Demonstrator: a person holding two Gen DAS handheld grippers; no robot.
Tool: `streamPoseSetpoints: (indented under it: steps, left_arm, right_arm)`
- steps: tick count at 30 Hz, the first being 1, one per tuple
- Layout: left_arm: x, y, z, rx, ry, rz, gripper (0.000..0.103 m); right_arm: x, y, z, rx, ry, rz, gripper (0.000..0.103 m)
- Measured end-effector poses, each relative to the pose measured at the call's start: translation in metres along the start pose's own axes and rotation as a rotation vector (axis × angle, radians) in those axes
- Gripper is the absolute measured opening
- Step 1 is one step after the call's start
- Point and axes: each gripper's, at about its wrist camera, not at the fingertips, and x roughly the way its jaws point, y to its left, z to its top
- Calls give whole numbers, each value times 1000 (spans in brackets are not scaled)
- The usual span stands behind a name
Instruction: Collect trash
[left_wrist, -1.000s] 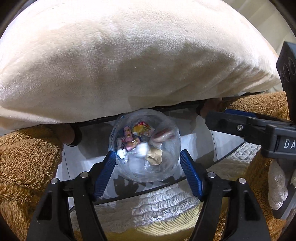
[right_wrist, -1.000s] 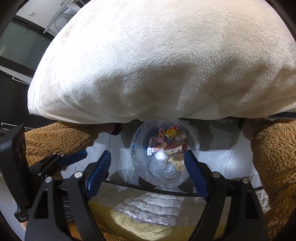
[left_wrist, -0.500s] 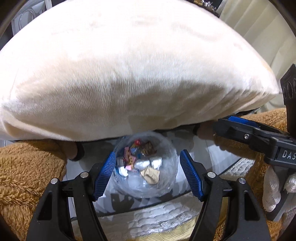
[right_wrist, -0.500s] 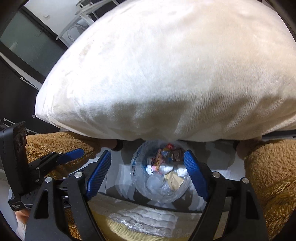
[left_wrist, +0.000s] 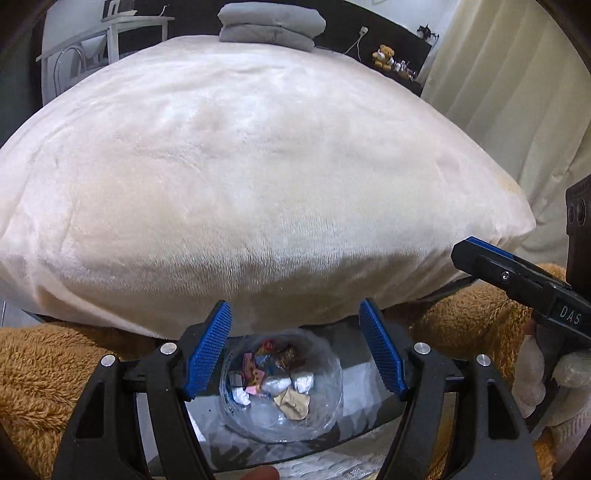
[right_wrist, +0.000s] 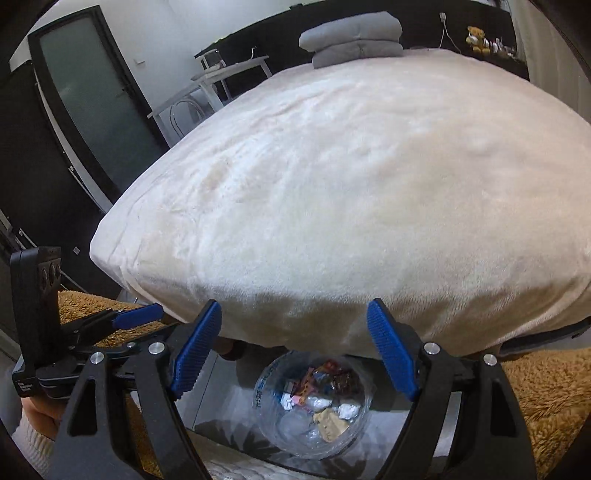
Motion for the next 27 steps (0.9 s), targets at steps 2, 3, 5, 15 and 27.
streamPoseSetpoints:
  steps: [2, 3, 5, 15, 27]
  left_arm:
    - [-10, 2, 5, -4, -54, -3, 70]
    - [-16, 1, 7, -2, -81, -8, 70]
    - [-26, 0, 11, 7, -135, -6, 70]
    - [-58, -13, 17, 82, -301, 4, 71]
    - [-74, -19, 10, 111, -420, 26, 97]
  right_arm:
    - [-8, 3, 3, -35, -42, -24, 80]
    - [-12, 3, 4, -51, -62, -39, 80]
    - [-17, 4, 4, -74, -89, -79, 80]
    - [-39, -1, 8, -98, -194, -121, 80]
    - [-51, 6, 7, -150, -263, -135, 98]
